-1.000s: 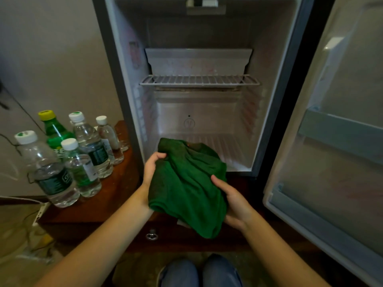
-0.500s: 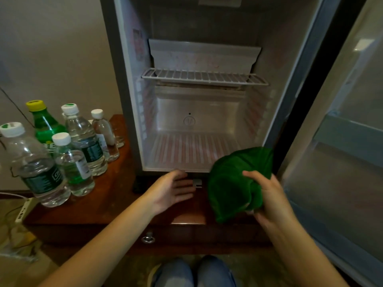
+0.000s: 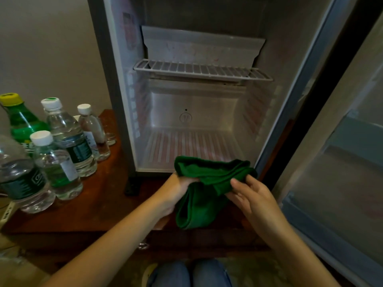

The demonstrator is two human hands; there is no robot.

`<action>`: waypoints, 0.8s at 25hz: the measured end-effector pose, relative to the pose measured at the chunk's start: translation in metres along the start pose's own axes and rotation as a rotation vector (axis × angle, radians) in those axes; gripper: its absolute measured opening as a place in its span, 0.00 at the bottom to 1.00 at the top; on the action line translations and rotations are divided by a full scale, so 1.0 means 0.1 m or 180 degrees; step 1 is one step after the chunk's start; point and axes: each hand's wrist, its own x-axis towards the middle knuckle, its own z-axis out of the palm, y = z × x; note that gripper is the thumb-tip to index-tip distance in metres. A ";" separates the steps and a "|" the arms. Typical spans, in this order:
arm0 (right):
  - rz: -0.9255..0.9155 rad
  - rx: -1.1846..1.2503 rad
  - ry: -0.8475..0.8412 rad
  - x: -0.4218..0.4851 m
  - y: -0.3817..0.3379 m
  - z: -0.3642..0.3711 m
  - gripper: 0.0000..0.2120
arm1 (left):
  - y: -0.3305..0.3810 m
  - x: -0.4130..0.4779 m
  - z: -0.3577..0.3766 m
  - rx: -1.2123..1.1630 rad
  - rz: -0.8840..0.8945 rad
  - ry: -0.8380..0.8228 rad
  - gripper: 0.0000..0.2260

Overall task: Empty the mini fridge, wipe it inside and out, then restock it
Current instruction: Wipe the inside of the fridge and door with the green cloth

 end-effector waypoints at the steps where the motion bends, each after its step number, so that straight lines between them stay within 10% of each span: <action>1: -0.0208 -0.0456 0.0035 -0.03 0.05 0.01 0.30 | 0.02 0.06 -0.02 -0.0048 -0.0200 0.0054 0.07; 6: -0.2316 -0.3595 0.0875 -0.05 0.16 -0.07 0.28 | 0.08 0.35 -0.04 -0.0305 -0.1027 -0.0241 0.14; 9: -0.0899 -0.3040 -0.0329 0.13 0.00 -0.11 0.47 | 0.14 0.36 0.00 0.0975 -0.1339 -0.1134 0.09; 12: 0.0168 -0.1651 -0.1005 0.24 -0.04 -0.15 0.36 | 0.20 0.33 0.00 0.1333 -0.1427 -0.1420 0.09; 16: -0.0874 -0.2923 -0.0205 0.25 0.16 -0.16 0.24 | 0.00 0.38 -0.22 0.1209 -0.1259 -0.1917 0.37; 20: -0.1191 -0.3886 0.0181 0.32 0.18 0.13 0.27 | -0.09 0.34 -0.12 0.1202 -0.1475 -0.2452 0.19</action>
